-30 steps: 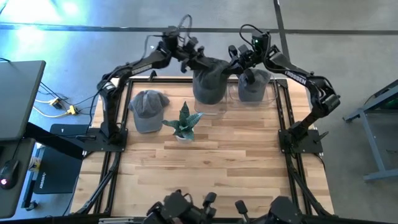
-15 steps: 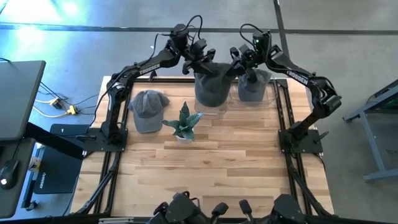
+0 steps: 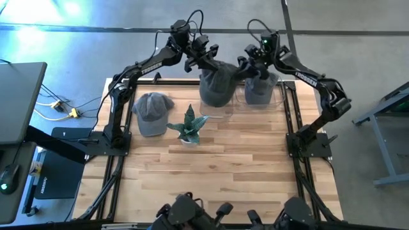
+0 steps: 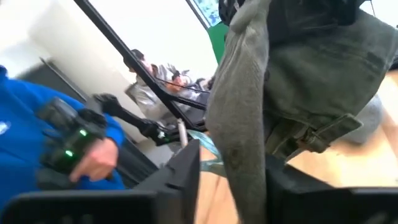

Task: Pick & Place hat
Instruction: Put the green cap into the left transparent bin

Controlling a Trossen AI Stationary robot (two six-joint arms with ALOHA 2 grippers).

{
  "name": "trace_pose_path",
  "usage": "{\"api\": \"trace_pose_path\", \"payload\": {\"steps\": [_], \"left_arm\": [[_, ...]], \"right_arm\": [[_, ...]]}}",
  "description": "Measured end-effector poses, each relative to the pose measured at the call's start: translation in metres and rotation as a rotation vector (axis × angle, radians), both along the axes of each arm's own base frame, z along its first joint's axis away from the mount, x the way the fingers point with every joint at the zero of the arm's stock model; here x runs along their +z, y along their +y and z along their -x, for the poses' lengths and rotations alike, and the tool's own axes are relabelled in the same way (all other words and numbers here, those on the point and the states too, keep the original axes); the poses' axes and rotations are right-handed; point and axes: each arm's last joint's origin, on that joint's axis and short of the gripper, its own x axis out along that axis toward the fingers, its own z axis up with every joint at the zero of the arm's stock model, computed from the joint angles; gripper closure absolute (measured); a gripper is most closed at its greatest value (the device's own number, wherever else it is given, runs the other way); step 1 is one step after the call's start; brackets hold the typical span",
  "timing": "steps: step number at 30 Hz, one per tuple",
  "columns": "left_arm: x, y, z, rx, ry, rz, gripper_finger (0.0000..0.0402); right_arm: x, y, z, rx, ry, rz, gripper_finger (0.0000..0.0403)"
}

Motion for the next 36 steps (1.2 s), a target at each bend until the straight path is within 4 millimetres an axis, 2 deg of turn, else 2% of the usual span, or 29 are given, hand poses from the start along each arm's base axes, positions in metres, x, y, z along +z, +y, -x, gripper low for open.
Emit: {"api": "trace_pose_path", "payload": {"steps": [3,8,11,15,21,25,29,33,34,36], "left_arm": [[0.0,0.0,0.0,0.003,-0.001,0.001,0.0392],[0.0,-0.002,-0.003,0.016,-0.013,-0.008,0.0397],[-0.004,-0.004,-0.005,0.024,0.0,-0.001,0.0397],[-0.009,-0.004,-0.006,0.026,0.027,0.014,0.0397],[-0.015,-0.003,-0.007,0.067,0.059,0.035,0.0397],[-0.018,-0.003,-0.007,0.07,0.083,0.05,0.0397],[-0.02,-0.003,-0.007,0.073,0.09,0.053,0.0396],[-0.02,-0.002,-0.006,0.069,0.111,0.076,0.0376],[-0.021,-0.002,-0.006,0.07,0.122,0.088,0.0366],[-0.022,-0.003,-0.006,0.048,0.146,0.11,0.0342]], "right_arm": [[0.005,-0.007,0.006,-0.012,-0.002,-0.031,0.0234],[0.013,-0.013,0.006,-0.092,-0.053,0.065,0.0151],[0.015,-0.008,-0.002,-0.121,-0.087,0.15,0.013],[0.015,-0.003,-0.009,-0.112,-0.096,0.175,0.013],[0.015,0.005,-0.019,-0.111,-0.108,0.216,0.0154],[0.013,0.007,-0.02,-0.102,-0.096,0.203,0.0192],[0.011,0.008,-0.018,-0.041,-0.078,0.143,0.0263],[0.012,0.007,-0.015,-0.003,-0.073,0.105,0.0366],[0.012,0.007,-0.014,0.008,-0.078,0.107,0.0384],[0.012,0.007,-0.013,0.022,-0.082,0.105,0.0389]]}}
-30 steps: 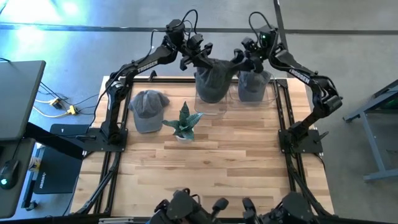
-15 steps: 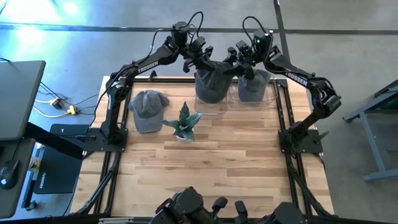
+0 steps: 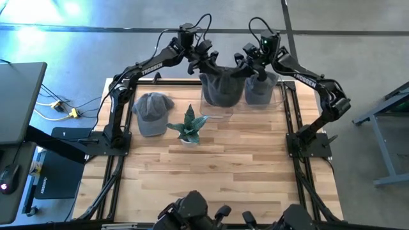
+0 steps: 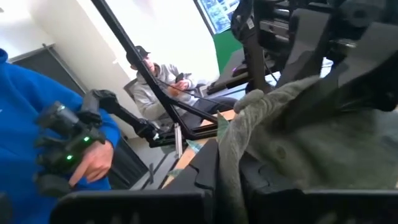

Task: Pick & Place hat
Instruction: Put the green cap into the left transparent bin

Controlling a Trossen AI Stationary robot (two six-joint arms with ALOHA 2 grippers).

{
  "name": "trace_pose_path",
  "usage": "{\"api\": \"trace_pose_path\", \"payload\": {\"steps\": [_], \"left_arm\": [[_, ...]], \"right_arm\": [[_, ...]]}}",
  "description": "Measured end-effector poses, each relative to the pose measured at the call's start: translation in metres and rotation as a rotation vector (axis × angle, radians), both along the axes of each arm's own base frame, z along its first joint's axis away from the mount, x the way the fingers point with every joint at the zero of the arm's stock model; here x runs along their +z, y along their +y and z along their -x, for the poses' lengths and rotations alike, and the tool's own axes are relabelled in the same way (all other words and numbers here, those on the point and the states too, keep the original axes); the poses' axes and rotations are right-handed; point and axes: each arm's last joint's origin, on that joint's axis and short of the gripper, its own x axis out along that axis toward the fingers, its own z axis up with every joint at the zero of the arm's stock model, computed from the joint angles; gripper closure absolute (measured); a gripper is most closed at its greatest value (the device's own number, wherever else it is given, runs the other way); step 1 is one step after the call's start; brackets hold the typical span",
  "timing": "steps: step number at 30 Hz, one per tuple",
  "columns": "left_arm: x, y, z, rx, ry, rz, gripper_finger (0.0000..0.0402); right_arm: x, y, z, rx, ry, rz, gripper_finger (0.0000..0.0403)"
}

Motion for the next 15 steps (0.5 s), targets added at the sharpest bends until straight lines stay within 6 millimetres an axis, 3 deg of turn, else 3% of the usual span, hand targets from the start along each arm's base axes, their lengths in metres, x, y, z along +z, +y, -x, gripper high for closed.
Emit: {"api": "trace_pose_path", "payload": {"steps": [4,8,11,15], "left_arm": [[0.001,-0.005,0.001,-0.123,-0.001,0.015,0.0299],[0.001,-0.006,0.002,-0.172,-0.017,0.004,0.0289],[0.001,-0.004,0.004,-0.166,-0.018,0.003,0.0304],[0.002,0.003,0.008,-0.152,-0.027,-0.006,0.0353]], "right_arm": [[0.0,-0.002,0.003,-0.002,0.009,-0.021,0.0387],[0.001,-0.005,0.008,0.028,-0.001,-0.023,0.0394],[0.002,-0.007,0.012,0.039,0.006,-0.048,0.0383],[0.003,-0.008,0.013,0.055,0.009,-0.06,0.0387]]}}
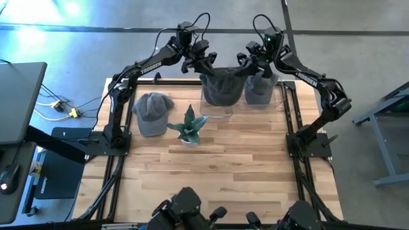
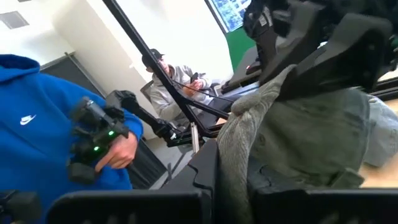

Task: Pick & Place hat
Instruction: Put the green cap into the left transparent bin

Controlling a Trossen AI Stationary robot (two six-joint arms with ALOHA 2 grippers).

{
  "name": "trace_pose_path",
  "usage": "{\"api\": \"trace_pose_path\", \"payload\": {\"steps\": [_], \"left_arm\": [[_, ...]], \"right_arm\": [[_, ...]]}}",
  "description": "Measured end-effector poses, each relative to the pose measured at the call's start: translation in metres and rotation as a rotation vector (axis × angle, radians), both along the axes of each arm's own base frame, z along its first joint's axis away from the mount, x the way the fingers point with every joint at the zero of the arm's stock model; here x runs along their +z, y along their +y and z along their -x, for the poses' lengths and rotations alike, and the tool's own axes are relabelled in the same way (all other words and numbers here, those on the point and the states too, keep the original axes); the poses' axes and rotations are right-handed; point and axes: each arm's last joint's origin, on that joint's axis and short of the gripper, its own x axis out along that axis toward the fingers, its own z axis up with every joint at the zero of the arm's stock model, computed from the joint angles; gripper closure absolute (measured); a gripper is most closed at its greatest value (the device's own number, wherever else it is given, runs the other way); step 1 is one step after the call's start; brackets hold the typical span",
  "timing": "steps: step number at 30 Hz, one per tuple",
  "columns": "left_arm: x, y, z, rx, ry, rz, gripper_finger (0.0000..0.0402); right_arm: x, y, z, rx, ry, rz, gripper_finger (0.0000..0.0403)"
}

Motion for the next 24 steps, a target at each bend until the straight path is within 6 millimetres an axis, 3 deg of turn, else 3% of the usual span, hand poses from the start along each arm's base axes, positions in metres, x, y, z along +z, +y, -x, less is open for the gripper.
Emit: {"api": "trace_pose_path", "payload": {"steps": [3,9,20,24], "left_arm": [[0.001,0.007,0.007,0.023,0.002,0.001,0.0392],[0.006,0.013,0.015,0.041,-0.034,-0.032,0.0396],[0.007,0.012,0.016,0.041,-0.032,-0.031,0.04],[0.007,0.012,0.016,0.049,-0.032,-0.031,0.0401]], "right_arm": [[0.0,0.001,0.0,0.026,0.002,-0.012,0.0397],[0.001,0.004,-0.001,0.064,0.041,-0.08,0.038],[0.002,0.002,-0.005,-0.068,0.056,-0.075,0.0223],[0.003,0.01,-0.016,-0.072,0.016,0.005,0.0189]]}}
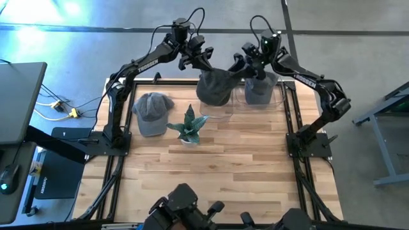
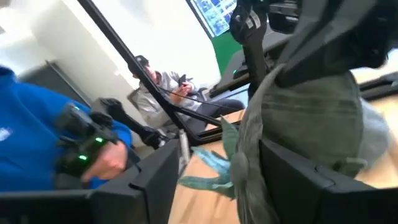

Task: Pick & Place hat
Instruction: Put the green cap into the left transparent bin

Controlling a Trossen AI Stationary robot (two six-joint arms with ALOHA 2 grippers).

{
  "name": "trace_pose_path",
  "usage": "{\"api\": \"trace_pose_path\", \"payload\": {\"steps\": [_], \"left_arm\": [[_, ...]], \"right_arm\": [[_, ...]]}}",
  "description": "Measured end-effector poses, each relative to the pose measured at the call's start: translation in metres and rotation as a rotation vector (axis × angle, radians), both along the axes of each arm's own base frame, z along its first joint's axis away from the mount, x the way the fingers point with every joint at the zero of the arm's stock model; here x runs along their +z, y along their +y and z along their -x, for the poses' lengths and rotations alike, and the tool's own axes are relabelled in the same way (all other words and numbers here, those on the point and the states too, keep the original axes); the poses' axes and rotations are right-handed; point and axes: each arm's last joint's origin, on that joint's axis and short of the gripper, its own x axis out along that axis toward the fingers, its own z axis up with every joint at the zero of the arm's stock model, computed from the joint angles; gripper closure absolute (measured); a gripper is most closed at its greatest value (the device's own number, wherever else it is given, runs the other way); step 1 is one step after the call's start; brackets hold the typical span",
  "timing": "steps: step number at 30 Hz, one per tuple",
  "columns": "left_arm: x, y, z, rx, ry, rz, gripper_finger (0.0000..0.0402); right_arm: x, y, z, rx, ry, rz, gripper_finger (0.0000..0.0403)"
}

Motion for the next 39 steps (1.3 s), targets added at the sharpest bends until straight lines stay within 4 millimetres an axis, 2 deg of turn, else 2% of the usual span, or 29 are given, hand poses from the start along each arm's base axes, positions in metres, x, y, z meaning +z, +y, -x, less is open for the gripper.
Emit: {"api": "trace_pose_path", "payload": {"steps": [5,23,26,29,33,36,39], "left_arm": [[0.0,0.0,0.0,0.001,0.0,0.0,0.0401],[0.0,0.003,0.002,0.016,0.001,0.0,0.0401],[-0.001,0.007,0.005,0.075,0.023,0.019,0.0398],[-0.003,0.014,0.01,0.11,0.047,0.042,0.0374],[-0.005,0.025,0.021,0.153,0.064,0.059,0.0323],[-0.005,0.038,0.035,0.188,0.046,0.04,0.029],[-0.005,0.052,0.051,0.243,0.046,0.041,0.0274]], "right_arm": [[0.0,0.006,-0.01,-0.047,-0.044,0.117,0.0202],[-0.02,0.01,-0.009,-0.092,0.017,0.233,0.0379],[-0.021,0.009,-0.009,-0.128,0.034,0.252,0.0382],[-0.022,0.005,-0.007,-0.186,0.06,0.264,0.0379],[-0.022,0.001,-0.004,-0.236,0.078,0.277,0.038],[-0.022,0.0,-0.004,-0.246,0.079,0.288,0.038],[-0.023,0.001,-0.005,-0.247,0.086,0.292,0.038]]}}
